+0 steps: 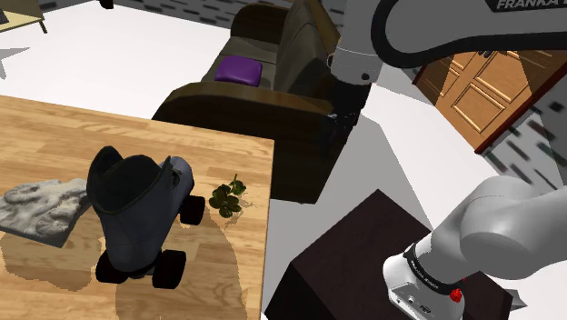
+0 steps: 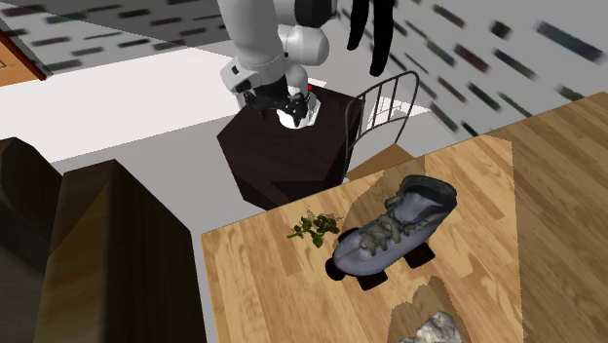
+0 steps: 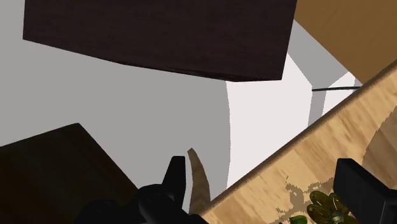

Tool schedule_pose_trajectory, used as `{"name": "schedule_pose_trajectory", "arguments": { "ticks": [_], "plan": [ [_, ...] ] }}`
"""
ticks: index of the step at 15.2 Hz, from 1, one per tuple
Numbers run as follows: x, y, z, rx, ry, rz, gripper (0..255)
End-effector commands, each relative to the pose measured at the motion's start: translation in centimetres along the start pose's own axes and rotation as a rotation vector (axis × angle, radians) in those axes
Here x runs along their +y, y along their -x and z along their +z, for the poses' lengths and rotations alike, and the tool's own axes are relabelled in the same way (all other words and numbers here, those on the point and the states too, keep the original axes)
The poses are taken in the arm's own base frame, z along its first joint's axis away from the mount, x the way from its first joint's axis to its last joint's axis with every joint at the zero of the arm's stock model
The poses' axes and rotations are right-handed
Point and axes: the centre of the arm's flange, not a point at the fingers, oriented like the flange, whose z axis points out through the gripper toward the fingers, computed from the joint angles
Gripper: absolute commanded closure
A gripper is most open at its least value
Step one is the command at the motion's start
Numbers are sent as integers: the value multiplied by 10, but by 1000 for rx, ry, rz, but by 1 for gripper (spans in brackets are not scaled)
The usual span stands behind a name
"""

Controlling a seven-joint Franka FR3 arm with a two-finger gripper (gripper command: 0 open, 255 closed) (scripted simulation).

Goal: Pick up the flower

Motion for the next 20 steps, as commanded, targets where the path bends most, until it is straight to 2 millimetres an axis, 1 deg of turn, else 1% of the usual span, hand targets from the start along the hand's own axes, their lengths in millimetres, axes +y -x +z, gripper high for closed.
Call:
{"name": "schedule_pose_trajectory", "arguments": {
  "ticks": [1, 10, 20],
  "plan": [
    [-19, -19, 15, -5, 6, -6, 0],
    [-92, -92, 84, -31, 36, -31, 0],
    [-172, -169, 165, -59, 70, -58, 0]
  ]
}}
